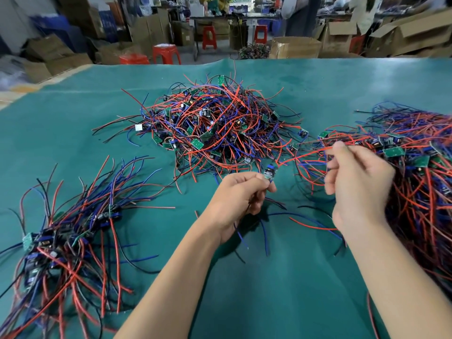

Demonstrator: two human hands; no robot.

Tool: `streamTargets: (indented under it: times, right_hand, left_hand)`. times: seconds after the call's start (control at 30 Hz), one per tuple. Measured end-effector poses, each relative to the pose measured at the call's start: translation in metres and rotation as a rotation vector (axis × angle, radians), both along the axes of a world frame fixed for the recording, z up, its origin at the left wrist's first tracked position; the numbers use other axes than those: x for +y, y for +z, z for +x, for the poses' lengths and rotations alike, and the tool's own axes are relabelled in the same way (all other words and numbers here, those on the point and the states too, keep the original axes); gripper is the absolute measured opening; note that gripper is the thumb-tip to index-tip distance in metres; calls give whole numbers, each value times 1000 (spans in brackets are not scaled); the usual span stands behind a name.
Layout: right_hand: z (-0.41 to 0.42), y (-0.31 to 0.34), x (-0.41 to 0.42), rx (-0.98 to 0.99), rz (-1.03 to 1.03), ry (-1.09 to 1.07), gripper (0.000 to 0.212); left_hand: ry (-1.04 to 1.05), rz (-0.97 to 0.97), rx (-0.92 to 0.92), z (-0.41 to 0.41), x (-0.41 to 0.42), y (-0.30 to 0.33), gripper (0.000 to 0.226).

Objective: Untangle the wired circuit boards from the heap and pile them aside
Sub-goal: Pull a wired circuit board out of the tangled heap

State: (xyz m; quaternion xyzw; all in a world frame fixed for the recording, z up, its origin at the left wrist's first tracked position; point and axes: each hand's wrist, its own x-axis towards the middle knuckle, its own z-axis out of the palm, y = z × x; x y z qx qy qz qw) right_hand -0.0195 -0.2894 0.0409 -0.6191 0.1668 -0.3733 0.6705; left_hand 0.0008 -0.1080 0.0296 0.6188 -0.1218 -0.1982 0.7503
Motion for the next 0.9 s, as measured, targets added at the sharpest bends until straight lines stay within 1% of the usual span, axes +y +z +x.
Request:
streamTargets:
  times: [0.03,0.1,0.17,0.2,0.27,0.33,0.37,0.47,0.53,0.67,0.77,0.9]
  right_hand:
    - [-1,-2,6,39,-32,84,24]
    - [-5,-6,23,142,-164,329,30]
    - [-8,-10,36,162,-310,527,25]
    - [-8,-11,39,140,-361,555,21]
    - [-7,-11,33,94,-372,539,16]
    - [-7,-10,28,47,-355,522,11]
    - [-7,-10,28,32,-375,507,11]
    - [-5,-10,25,21,-439,386,12]
    - [-4,-6,18,13,-421,280,11]
    - [-9,8,8,-30,-272,157,6]
    - [-13,21,-3,-44,-89,142,18]
    - [-20,40,-14,-69,10,81,14]
  left_hand:
    - [23,-6,6,1,-1,-1,31]
    - [35,-21,4,3,-1,-3,26]
    - [28,-3,-15,3,-1,-5,32]
    - [25,15,-38,3,-1,-6,36]
    - [10,41,-90,2,-3,-6,35]
    - [-23,51,-134,1,-2,-5,23]
    - [-50,48,-149,1,-2,-4,20]
    - [-135,23,-158,0,0,-4,20]
    - [-187,18,-143,-2,-1,-4,22]
    - [-283,36,-146,-6,-2,-1,21]
    - [-304,55,-148,-8,-3,0,22]
    - [-330,89,-146,-11,-4,1,25]
